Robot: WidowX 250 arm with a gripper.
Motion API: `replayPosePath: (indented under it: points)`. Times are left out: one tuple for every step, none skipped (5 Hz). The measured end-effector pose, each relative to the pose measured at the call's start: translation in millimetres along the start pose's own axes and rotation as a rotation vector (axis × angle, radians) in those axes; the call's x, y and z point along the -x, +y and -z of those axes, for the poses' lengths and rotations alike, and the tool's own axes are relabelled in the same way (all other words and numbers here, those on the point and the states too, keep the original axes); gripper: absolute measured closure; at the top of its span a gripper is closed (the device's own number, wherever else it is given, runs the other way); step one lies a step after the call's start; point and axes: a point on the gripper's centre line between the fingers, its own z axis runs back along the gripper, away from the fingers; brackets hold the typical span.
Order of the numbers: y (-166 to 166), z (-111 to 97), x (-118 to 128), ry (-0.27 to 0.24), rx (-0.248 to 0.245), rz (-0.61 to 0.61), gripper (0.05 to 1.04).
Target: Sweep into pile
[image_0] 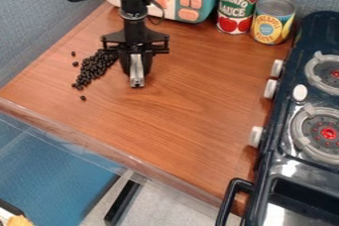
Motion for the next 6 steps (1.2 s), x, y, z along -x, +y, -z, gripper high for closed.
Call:
replayPosePath:
  points:
    - [13,-5,4,0.027,0.015,-0.07,0.698]
    - [21,-16,5,0.014,0.026,-0.105,0.698]
    - [30,-14,6,0.007,0.028,-0.123,0.698]
    - [28,-13,4,-0.004,0.041,-0.102,0.698]
    - [7,-23,3,-0.026,0.058,-0.04,0.698]
    - [-20,-37,-2,-0.061,0.081,0.002,0.698]
